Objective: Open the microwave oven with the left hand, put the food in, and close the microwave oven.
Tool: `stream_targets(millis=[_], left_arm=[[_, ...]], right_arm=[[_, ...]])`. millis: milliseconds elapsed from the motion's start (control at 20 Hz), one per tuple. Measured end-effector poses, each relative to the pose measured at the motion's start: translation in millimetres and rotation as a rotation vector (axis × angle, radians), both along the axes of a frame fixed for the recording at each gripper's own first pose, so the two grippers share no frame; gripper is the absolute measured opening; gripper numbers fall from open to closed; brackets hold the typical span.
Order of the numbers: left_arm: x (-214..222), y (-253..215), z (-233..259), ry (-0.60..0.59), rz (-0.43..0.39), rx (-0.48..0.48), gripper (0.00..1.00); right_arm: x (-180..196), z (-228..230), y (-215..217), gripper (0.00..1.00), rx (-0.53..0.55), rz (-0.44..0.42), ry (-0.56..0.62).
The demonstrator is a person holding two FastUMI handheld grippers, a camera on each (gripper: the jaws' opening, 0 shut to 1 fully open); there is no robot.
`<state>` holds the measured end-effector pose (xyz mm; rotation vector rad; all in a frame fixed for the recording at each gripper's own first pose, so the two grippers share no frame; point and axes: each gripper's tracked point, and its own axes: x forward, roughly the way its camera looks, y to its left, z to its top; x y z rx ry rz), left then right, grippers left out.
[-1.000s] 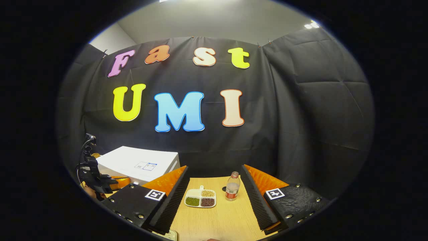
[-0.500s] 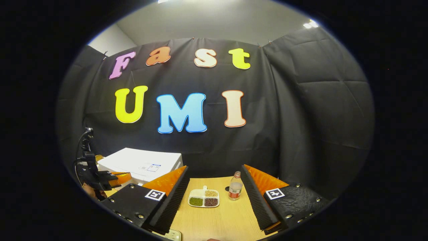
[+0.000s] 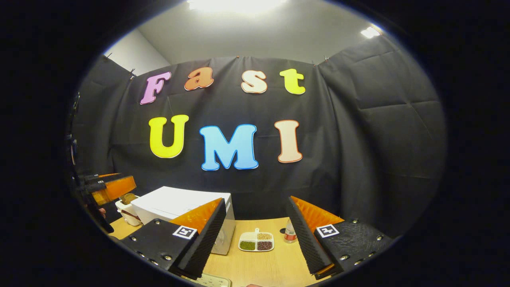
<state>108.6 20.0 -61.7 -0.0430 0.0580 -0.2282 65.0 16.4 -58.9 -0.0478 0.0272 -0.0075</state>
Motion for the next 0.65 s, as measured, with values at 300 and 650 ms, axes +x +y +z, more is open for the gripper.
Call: stream_targets(millis=[300, 650], left_arm=[[-23.8, 17.7, 50.9, -0.01, 0.08, -0.021, 0.94], [-28.1, 25.7, 61.5, -0.022, 0.082, -0.051, 0.94]], right_arm=[[-6.5, 45.1, 28.2, 0.93, 0.001, 0.005, -0.014], [-17.1, 67.1, 45.8, 0.93, -0.001, 0.005, -0.056]])
